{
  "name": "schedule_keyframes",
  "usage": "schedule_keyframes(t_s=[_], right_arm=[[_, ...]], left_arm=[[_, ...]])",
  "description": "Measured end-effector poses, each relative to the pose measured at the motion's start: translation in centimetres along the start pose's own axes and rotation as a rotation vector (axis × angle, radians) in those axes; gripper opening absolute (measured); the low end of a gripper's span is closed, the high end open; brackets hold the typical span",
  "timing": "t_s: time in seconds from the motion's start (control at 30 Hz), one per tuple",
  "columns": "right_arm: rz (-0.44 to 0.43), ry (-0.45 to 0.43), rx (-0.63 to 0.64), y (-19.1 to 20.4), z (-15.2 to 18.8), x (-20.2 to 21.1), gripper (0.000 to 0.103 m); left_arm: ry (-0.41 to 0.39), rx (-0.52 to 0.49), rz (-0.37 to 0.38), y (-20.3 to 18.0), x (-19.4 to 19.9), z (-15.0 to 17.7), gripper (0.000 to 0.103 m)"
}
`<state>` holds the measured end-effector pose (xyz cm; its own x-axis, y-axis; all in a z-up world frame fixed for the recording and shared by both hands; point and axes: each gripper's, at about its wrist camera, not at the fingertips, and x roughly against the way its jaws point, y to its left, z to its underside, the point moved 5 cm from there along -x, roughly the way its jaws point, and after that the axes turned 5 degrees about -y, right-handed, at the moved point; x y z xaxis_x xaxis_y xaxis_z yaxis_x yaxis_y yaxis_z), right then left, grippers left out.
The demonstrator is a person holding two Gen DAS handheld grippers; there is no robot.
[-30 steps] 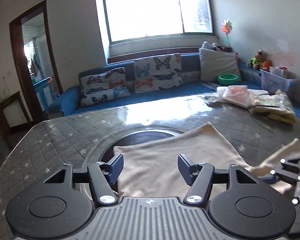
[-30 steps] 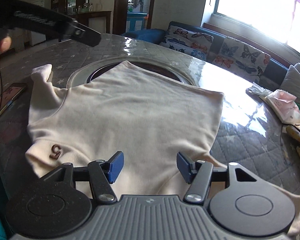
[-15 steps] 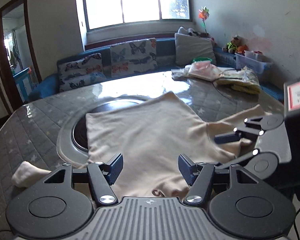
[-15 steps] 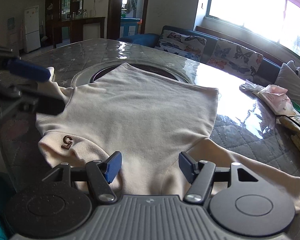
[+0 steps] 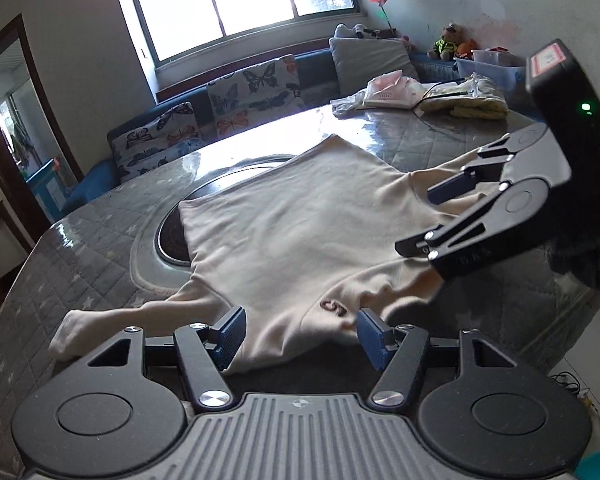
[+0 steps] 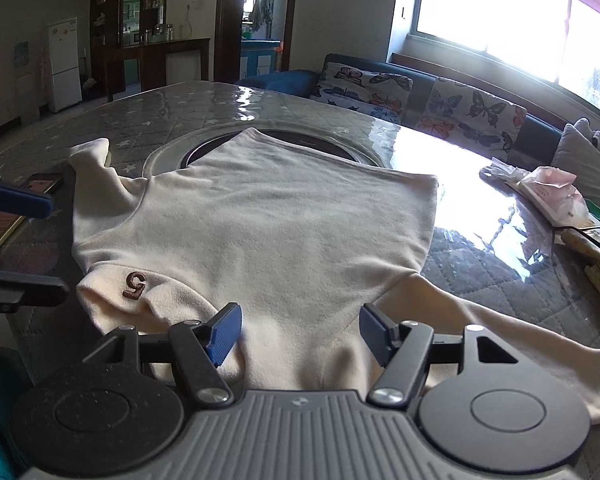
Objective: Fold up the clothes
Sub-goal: 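Release the hem with the right gripper and smooth the sweatshirt flat, then move the open right gripper to the sleeve beside the folded side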
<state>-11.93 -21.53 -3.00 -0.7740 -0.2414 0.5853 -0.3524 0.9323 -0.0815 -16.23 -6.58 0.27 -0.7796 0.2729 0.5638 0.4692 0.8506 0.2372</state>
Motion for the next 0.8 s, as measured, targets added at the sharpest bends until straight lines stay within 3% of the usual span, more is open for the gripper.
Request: schedule_keyframes(t_s=[0.13, 0.3, 0.47, 0.67, 0.73, 0.8], right_arm=[[0.001, -0.012, -0.002, -0.2, -0.2, -0.1, 0.067], [0.002, -0.025, -0.008, -0.1, -0.3, 0.2, 0.068], [0.001, -0.032, 0.001, -0.3, -0.4, 0.0, 0.07], [-0.004, -0.043, -0.013, -0.3, -0.8, -0.4, 0.07], [-0.001, -0.037, -0.014, -0.2, -0.5, -0.4, 0.07], [-0.001, -0.027, -0.018, -0.1, 0.0, -0.4, 0.07]], left_arm=[[-0.062, -0.045, 0.009, -0.4, 1.3, 0.5, 0.08], [-0.112, -0.044, 0.041, -0.4, 1.5, 0.3, 0.08], [-0.068, -0.033, -0.013, 0.6, 2.0, 0.9, 0.08], [-0.065, -0.017, -0.001, 1.0, 2.1, 0.9, 0.082], [-0.07, -0.017, 0.011, 0.7, 1.2, 0.5, 0.081], [-0.092, 0.001, 0.027, 0.9, 0.3, -0.2, 0.07]])
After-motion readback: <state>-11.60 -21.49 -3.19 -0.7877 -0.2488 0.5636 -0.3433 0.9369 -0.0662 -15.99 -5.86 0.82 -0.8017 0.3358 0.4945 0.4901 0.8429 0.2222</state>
